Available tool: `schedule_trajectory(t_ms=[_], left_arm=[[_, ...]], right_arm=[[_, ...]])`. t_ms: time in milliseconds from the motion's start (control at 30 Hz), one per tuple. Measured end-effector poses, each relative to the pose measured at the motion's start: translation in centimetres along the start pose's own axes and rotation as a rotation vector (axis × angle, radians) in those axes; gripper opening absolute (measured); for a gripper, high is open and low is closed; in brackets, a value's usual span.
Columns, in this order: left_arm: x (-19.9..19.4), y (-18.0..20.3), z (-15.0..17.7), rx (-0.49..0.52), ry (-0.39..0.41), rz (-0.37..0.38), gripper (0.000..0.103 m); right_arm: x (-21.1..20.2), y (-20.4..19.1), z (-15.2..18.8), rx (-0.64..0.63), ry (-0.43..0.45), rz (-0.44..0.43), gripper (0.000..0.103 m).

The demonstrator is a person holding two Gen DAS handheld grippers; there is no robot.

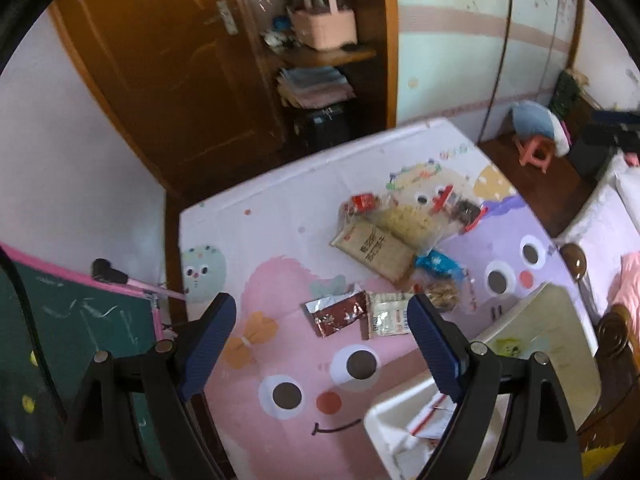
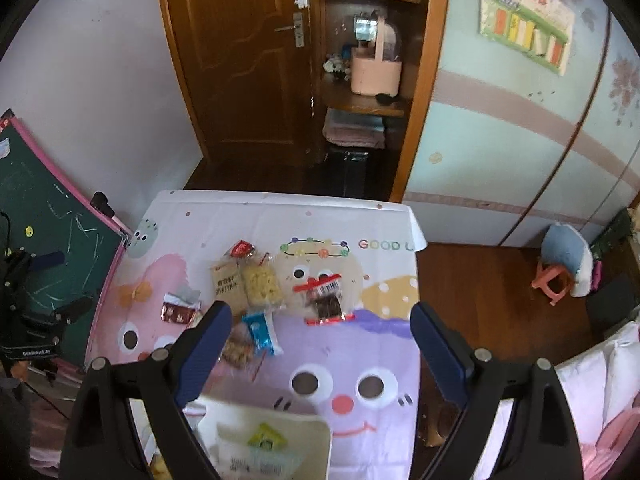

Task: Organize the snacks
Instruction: 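Withdraw both grippers from the tray toward the snack pile, then grasp brown wrapped snack with left gripper while right grasps red-topped dark snack bag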

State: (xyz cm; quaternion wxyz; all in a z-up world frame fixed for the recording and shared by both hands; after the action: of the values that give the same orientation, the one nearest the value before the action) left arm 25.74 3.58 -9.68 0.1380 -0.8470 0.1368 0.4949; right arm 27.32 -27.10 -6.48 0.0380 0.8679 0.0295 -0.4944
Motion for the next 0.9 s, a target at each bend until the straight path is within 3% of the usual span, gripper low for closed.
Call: schedule_trajectory(t_ms=[200, 467, 667, 900], left_arm=[[8.2, -0.5, 1.4, 0.143, -0.133, 0.003, 0.087], [17.3, -0.6, 4.0, 0.251, -0.275, 0.069, 0.087], [20.8, -0.1, 4.8, 0.293, -0.328, 0.110, 0.087], [22.8, 1.4, 5.4, 0.382, -0.354, 0.142, 0.087]], right_arm=[[8.5, 0.8, -0.2, -0.016, -0.118, 0.019, 0.088], [19.7, 1.7, 2.9, -0.009, -0.310, 0.009, 0.087], [23.8, 1.5, 5.5, -0.026, -0.398, -0.012, 0.087], [25.6, 1.4, 6.2, -0.049, -0.412, -0.015, 0.087]])
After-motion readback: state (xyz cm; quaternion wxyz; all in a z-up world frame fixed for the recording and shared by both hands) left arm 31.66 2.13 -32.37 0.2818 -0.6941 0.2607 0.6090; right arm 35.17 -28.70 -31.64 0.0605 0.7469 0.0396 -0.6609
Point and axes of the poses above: each gripper's, at about its wrist camera, not at the fingertips, and x roughly the way its jaws point, y to its right, z to its underside, the point moved 5 cm from there along x, roughly the way its jaws point, and after that the axes turned 2 degrees about z, right-handed, at the moved point
